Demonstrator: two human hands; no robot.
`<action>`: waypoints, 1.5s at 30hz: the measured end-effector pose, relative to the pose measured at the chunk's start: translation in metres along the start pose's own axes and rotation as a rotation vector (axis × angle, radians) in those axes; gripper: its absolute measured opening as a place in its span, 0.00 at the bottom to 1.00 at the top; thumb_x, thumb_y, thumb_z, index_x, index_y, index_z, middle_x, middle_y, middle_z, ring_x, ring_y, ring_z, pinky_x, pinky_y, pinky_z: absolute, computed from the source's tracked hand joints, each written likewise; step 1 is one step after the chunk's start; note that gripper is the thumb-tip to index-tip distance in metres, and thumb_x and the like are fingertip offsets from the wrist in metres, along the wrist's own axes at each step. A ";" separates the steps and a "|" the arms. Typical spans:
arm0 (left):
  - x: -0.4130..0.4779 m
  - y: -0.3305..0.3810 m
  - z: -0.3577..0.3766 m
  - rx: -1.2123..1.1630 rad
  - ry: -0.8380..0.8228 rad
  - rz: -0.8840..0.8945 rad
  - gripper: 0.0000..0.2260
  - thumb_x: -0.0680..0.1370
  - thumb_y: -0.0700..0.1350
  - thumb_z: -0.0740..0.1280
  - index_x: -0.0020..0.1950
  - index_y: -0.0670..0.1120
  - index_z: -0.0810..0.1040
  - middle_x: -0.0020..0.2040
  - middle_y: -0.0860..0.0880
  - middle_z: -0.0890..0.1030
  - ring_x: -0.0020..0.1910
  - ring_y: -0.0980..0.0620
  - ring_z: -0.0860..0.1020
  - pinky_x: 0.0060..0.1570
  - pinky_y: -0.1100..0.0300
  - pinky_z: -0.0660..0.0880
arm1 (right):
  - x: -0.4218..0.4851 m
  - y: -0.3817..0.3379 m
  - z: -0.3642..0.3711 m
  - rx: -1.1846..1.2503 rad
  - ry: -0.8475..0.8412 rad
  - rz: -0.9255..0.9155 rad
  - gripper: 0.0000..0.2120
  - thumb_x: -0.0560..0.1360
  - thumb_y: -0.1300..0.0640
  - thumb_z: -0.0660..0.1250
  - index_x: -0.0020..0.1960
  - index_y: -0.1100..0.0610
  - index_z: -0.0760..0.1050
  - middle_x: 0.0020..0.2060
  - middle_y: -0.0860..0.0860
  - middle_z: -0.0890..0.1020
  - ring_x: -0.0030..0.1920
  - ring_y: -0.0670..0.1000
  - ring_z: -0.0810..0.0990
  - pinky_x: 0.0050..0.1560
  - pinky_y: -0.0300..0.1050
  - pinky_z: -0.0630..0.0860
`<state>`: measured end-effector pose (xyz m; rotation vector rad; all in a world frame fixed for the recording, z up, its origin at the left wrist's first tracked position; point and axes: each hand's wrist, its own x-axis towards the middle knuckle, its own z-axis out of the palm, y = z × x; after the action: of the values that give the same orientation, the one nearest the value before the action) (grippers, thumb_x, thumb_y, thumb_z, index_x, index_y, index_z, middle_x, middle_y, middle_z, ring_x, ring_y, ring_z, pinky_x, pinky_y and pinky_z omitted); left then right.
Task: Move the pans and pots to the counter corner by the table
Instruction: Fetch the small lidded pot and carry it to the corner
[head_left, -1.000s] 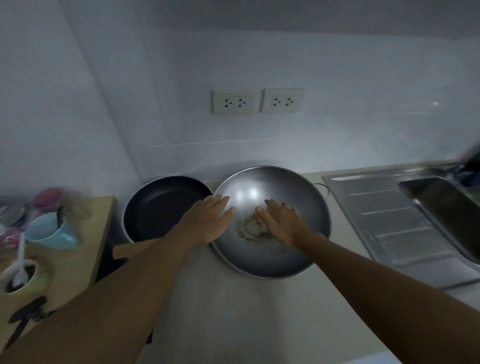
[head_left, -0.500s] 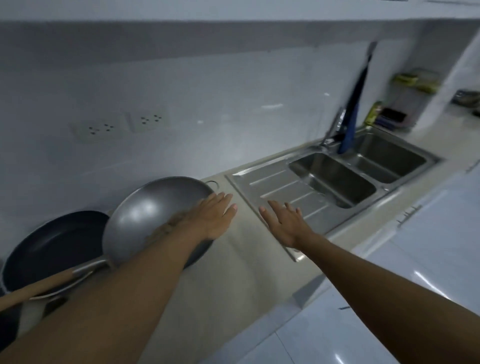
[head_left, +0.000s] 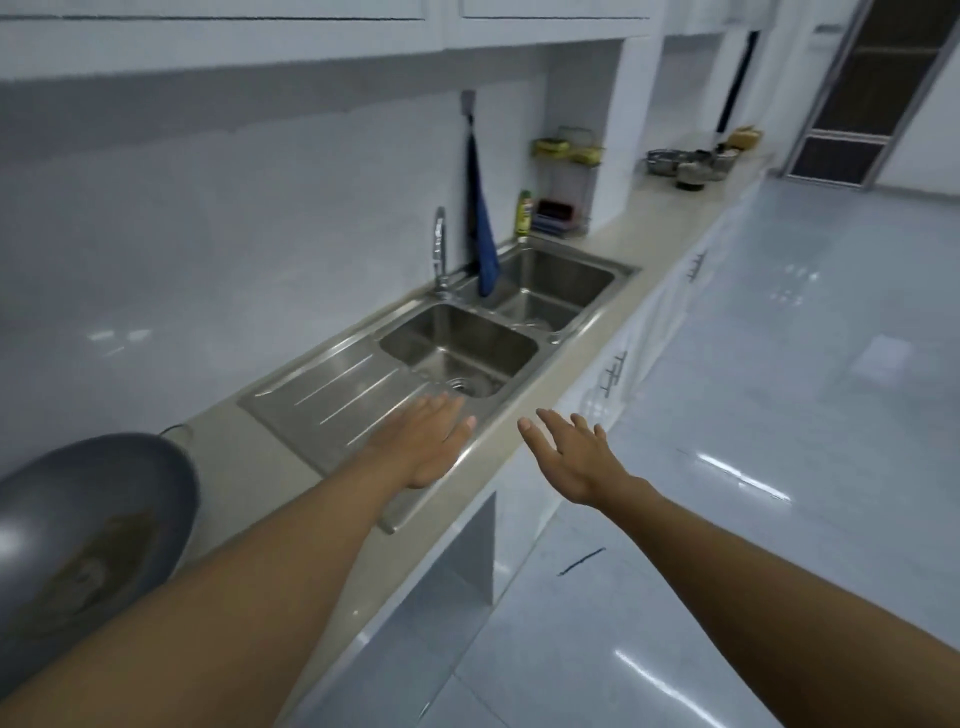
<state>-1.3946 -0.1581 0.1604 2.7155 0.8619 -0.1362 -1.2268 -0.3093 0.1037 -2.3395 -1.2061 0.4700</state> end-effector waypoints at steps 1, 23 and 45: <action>0.013 0.013 0.000 0.011 -0.010 0.022 0.27 0.84 0.60 0.46 0.82 0.51 0.52 0.82 0.51 0.52 0.80 0.50 0.50 0.75 0.50 0.48 | 0.000 0.014 -0.010 0.009 0.016 0.030 0.43 0.76 0.26 0.40 0.80 0.51 0.58 0.79 0.51 0.62 0.81 0.58 0.52 0.78 0.62 0.42; 0.362 0.236 -0.016 0.040 -0.068 0.453 0.27 0.82 0.62 0.44 0.77 0.52 0.61 0.77 0.50 0.65 0.74 0.47 0.64 0.71 0.44 0.63 | 0.153 0.247 -0.200 0.057 0.264 0.393 0.46 0.73 0.24 0.39 0.80 0.51 0.59 0.78 0.51 0.65 0.80 0.57 0.54 0.79 0.61 0.45; 0.663 0.453 -0.006 0.046 -0.072 0.382 0.28 0.83 0.62 0.44 0.80 0.50 0.55 0.80 0.51 0.59 0.78 0.49 0.59 0.74 0.48 0.58 | 0.363 0.508 -0.393 0.057 0.209 0.339 0.40 0.78 0.28 0.42 0.79 0.51 0.61 0.76 0.53 0.68 0.78 0.57 0.61 0.78 0.61 0.52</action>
<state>-0.5914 -0.1451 0.1604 2.8394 0.3131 -0.1716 -0.4913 -0.3639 0.1230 -2.4792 -0.6955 0.3524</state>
